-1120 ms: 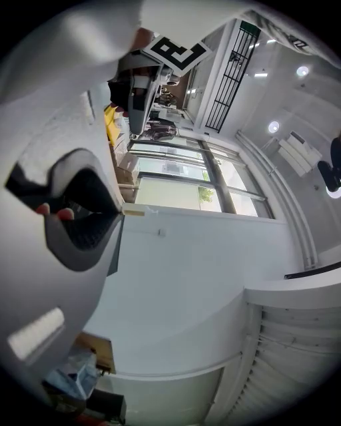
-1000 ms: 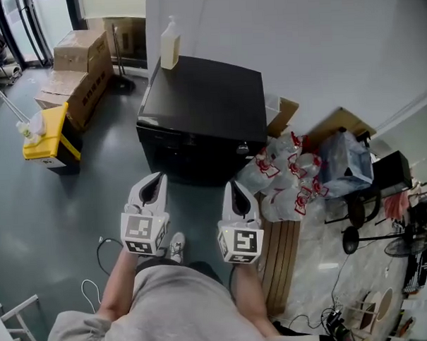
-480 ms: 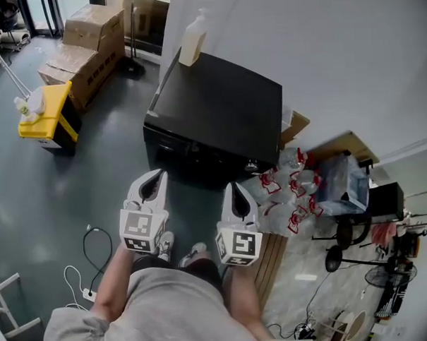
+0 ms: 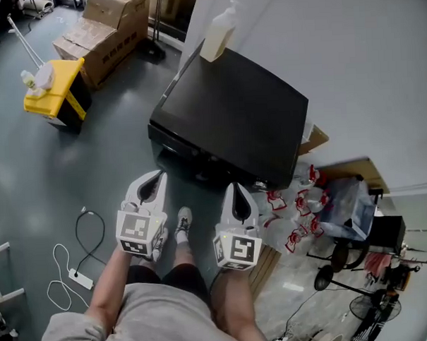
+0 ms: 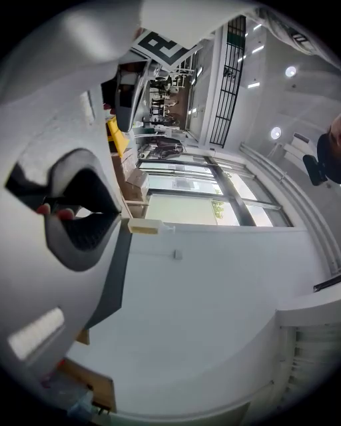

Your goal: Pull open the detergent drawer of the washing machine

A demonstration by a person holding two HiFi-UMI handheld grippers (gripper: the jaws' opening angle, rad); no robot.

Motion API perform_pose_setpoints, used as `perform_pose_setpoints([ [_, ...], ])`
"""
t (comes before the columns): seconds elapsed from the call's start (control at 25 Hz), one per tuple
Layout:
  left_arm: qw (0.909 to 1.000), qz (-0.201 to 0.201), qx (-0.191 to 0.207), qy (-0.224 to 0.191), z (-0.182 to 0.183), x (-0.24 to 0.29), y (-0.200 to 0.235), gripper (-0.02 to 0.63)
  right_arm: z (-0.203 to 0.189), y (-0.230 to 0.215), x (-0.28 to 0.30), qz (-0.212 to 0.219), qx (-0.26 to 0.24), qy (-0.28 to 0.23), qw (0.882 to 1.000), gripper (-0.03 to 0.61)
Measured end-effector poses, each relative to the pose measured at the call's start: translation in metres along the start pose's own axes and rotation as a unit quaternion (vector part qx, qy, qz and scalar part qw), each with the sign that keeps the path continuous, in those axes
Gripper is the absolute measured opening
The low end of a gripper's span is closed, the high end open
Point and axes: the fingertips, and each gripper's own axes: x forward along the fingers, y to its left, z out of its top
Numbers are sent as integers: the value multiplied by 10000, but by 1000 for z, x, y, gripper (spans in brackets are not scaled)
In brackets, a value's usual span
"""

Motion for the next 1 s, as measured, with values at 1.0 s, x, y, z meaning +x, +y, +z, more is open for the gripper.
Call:
perform_pose_setpoints([
  [1.0, 8942, 87, -4380, -919, -137, 118, 93, 191, -98, -12, 111, 993, 78, 671, 9928, 5],
])
